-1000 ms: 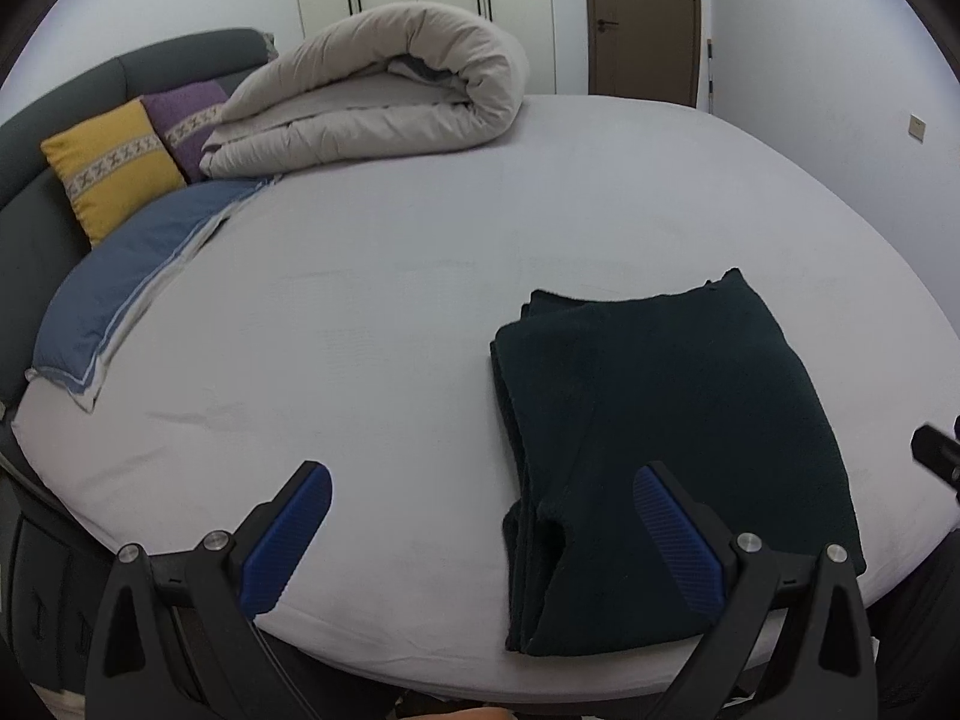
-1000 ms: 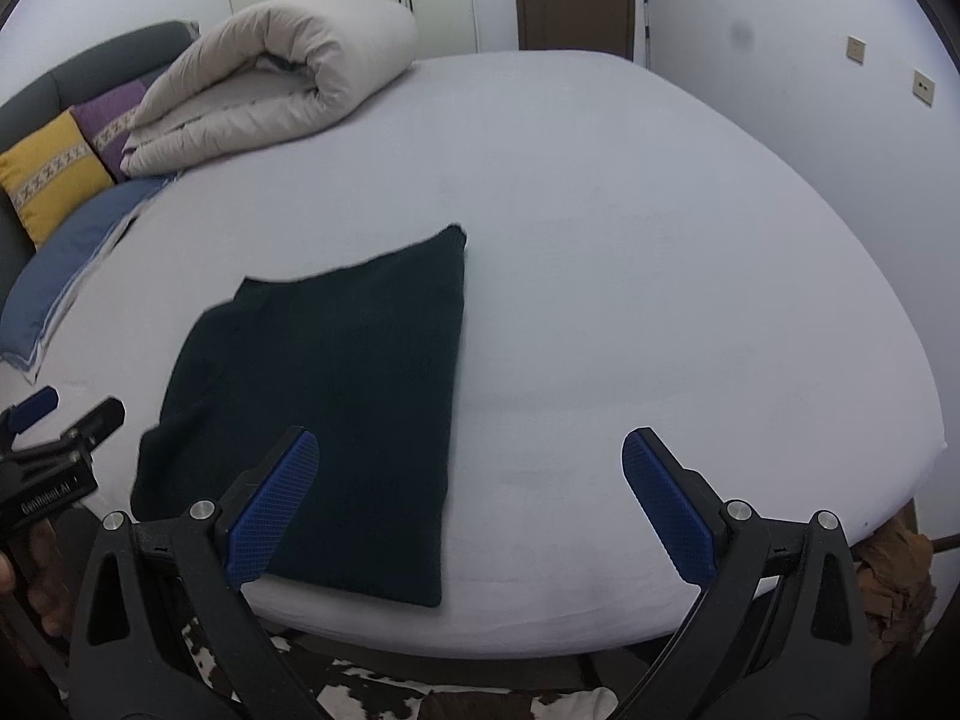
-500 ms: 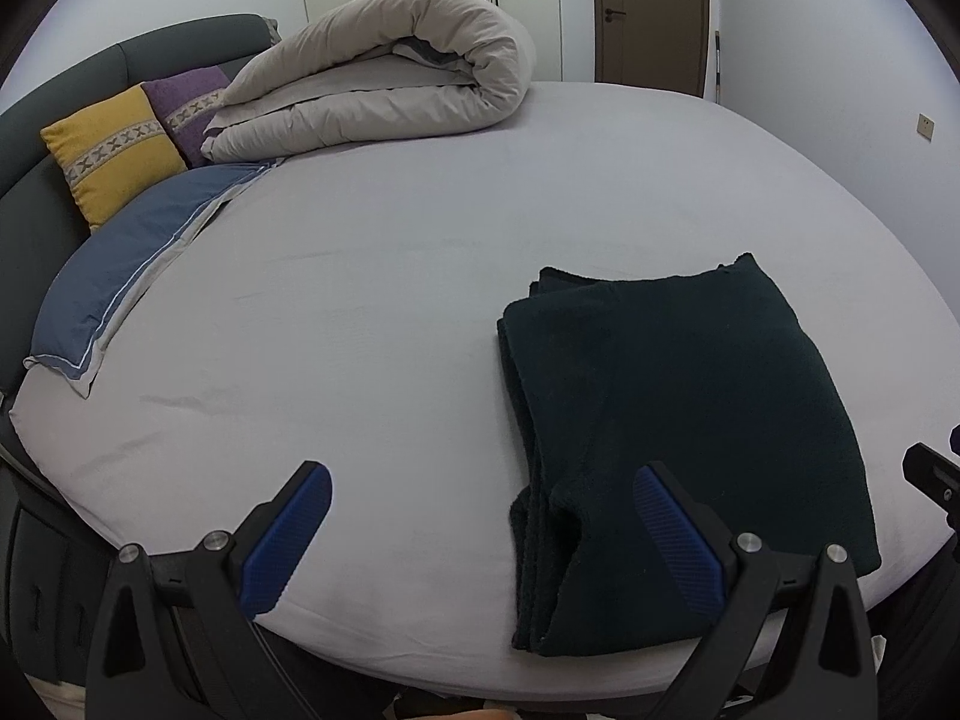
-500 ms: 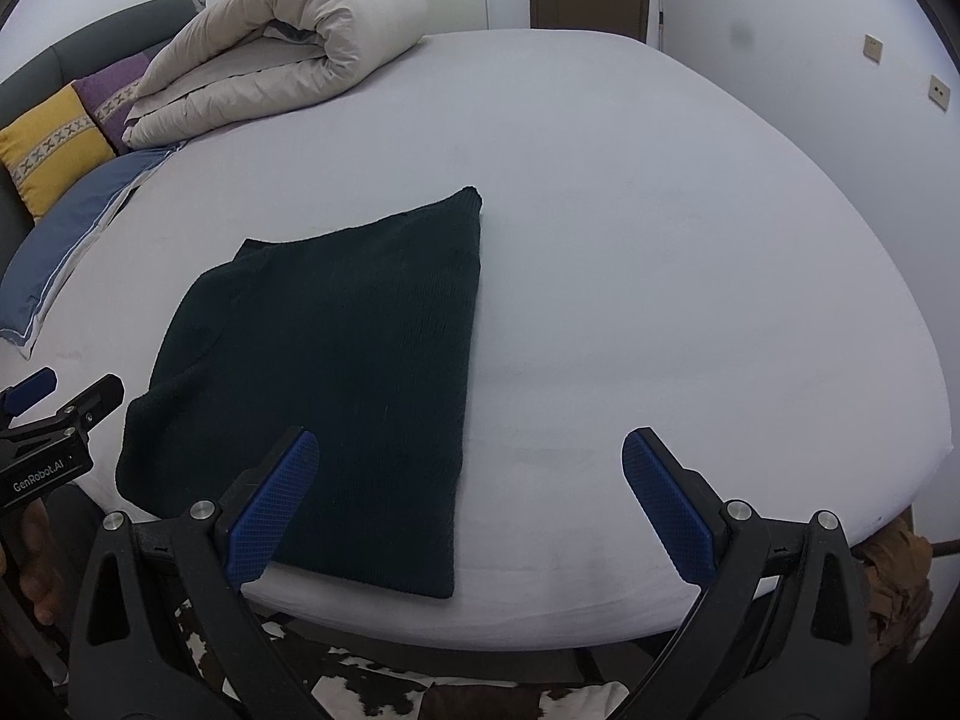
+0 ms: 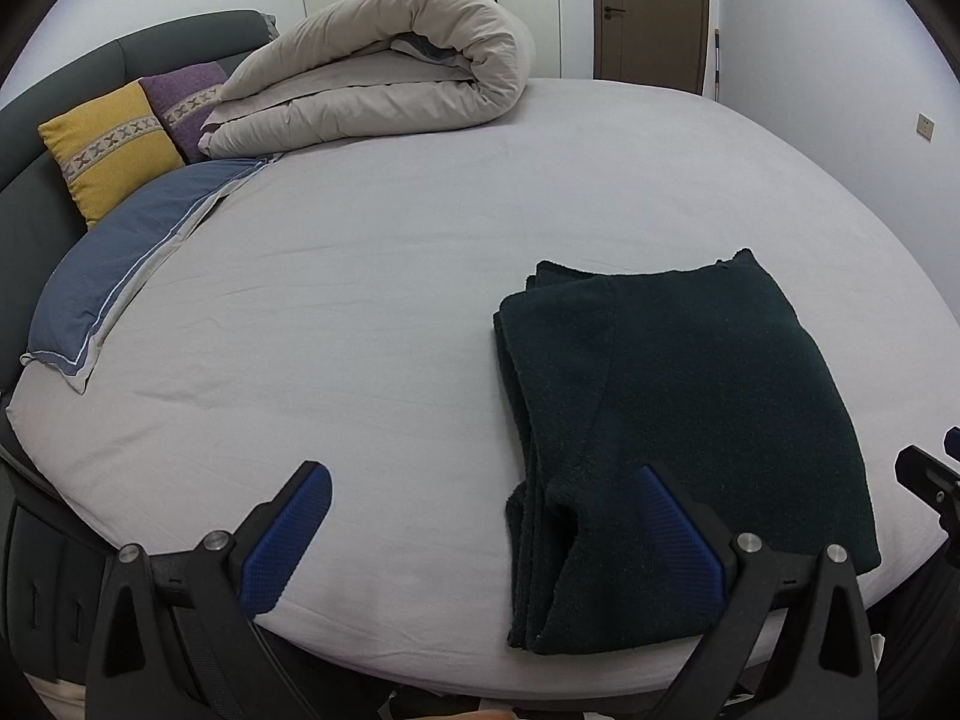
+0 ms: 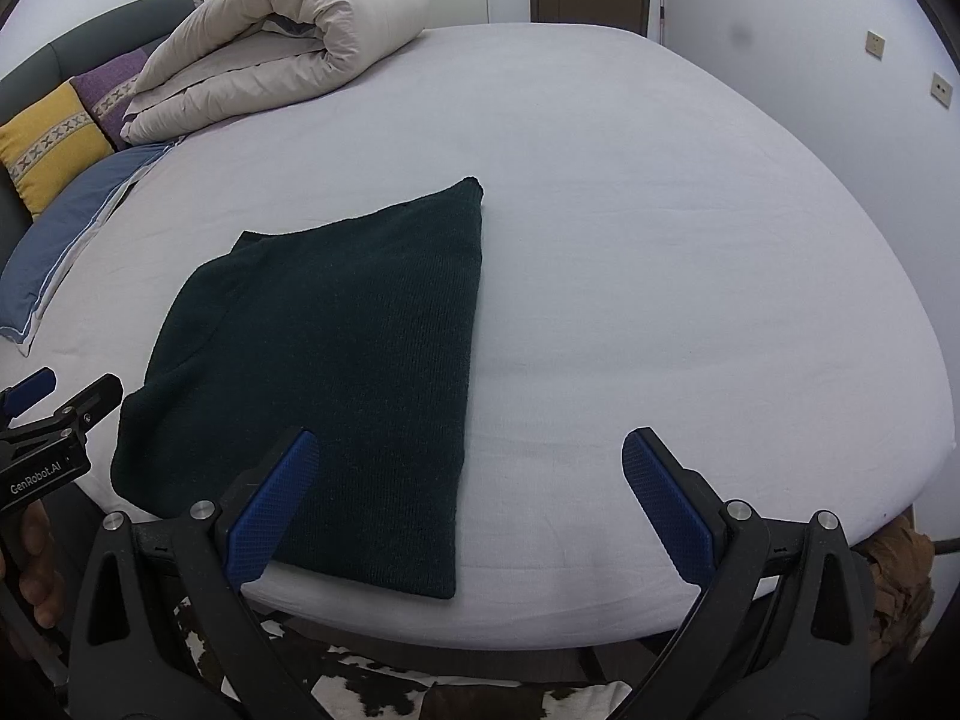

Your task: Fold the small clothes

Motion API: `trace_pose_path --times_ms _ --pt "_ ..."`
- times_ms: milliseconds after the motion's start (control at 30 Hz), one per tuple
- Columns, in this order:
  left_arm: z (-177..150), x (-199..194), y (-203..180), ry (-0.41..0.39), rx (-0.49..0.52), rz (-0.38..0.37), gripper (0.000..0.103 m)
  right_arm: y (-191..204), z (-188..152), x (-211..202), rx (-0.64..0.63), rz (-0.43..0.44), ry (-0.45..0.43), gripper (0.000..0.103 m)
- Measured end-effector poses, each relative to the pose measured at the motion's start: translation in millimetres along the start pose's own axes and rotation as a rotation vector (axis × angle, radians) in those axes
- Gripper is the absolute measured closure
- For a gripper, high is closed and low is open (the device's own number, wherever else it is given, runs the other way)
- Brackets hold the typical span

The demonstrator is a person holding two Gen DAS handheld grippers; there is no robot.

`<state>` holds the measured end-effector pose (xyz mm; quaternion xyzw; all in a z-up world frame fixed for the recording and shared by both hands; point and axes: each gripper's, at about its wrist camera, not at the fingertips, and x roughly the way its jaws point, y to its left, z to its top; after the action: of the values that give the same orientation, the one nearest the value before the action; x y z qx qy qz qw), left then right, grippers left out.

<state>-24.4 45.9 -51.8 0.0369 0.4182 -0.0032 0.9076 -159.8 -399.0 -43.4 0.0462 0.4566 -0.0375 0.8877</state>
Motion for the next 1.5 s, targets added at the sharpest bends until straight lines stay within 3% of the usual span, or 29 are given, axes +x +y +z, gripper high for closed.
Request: trace_pose_path --times_ms 1500 --pt "-10.3 4.3 -1.9 0.009 0.006 -0.003 0.0 12.9 -3.0 5.1 0.008 -0.001 0.004 0.0"
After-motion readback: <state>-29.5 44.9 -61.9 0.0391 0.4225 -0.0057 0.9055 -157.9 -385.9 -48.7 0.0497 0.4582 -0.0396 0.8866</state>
